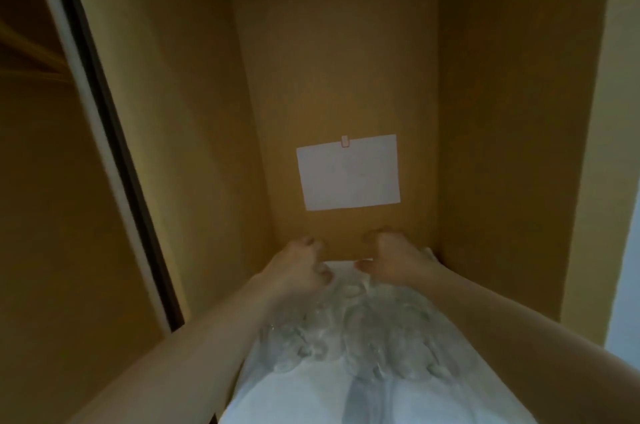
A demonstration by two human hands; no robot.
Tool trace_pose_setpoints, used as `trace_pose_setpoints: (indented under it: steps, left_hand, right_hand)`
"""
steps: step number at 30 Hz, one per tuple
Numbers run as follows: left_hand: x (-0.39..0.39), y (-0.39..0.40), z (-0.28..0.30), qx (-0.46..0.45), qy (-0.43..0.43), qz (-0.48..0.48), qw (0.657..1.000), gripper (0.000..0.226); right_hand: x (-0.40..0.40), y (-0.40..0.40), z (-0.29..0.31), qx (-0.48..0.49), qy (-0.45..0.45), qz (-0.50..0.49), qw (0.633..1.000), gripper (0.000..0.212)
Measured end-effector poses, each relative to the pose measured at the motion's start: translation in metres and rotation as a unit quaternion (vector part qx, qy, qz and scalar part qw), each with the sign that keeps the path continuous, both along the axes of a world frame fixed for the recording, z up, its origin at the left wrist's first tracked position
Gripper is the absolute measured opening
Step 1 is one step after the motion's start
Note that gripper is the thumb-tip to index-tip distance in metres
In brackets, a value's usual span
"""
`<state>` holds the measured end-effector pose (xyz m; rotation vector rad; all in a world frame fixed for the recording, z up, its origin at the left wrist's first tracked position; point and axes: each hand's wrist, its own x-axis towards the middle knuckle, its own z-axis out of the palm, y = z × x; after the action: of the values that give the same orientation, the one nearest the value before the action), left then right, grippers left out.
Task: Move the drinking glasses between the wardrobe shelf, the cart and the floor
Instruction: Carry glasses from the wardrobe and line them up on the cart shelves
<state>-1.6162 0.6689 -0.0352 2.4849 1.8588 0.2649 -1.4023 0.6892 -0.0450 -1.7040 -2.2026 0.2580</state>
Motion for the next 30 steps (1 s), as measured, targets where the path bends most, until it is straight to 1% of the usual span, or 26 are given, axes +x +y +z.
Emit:
trace_pose_setpoints:
  steps: [3,6,8,15,16,19,21,24,26,27,29,30]
  left_hand:
    - [0.016,0.047,-0.006,0.003,-0.032,-0.016,0.999,0.071]
    - [0.035,0.091,-0.023,-0.035,-0.043,-0.022,0.998,0.075]
    - [0.046,0.117,-0.036,-0.063,-0.058,-0.024,0.996,0.076]
    - [0.085,0.187,-0.071,-0.101,-0.044,-0.054,0.992,0.072]
    - [0.09,0.193,-0.075,-0.105,-0.049,-0.056,0.992,0.07]
    - [0.106,0.211,-0.085,-0.133,-0.051,-0.066,0.988,0.068]
    - [0.117,0.224,-0.089,-0.151,-0.044,-0.075,0.985,0.069]
    - [0.131,0.242,-0.093,-0.189,-0.049,-0.076,0.978,0.078]
    - [0.142,0.253,-0.097,-0.239,-0.039,-0.072,0.968,0.089]
    - [0.147,0.255,-0.098,-0.262,-0.022,-0.066,0.963,0.092]
    - [0.158,0.261,-0.099,-0.305,0.002,-0.051,0.951,0.093]
    - [0.163,0.264,-0.1,-0.324,-0.003,-0.042,0.945,0.093]
  right_hand:
    - [0.021,0.043,-0.001,-0.006,0.013,-0.044,0.999,0.062]
    - [0.043,0.081,-0.011,-0.01,0.008,-0.085,0.996,0.058]
    - [0.053,0.102,-0.022,-0.027,0.015,-0.106,0.994,0.055]
    - [0.079,0.154,-0.066,-0.102,-0.002,-0.138,0.985,0.051]
    - [0.082,0.158,-0.071,-0.12,0.001,-0.141,0.983,0.052]
    - [0.088,0.169,-0.083,-0.179,-0.008,-0.141,0.974,0.068]
    - [0.091,0.177,-0.087,-0.208,-0.017,-0.131,0.969,0.07]
    - [0.091,0.185,-0.084,-0.232,-0.049,-0.117,0.964,0.06]
    - [0.09,0.185,-0.08,-0.223,-0.064,-0.118,0.965,0.056]
    - [0.088,0.184,-0.078,-0.215,-0.076,-0.111,0.967,0.05]
    - [0.085,0.182,-0.077,-0.211,-0.1,-0.101,0.967,0.042]
    - [0.082,0.184,-0.077,-0.216,-0.114,-0.098,0.965,0.041]
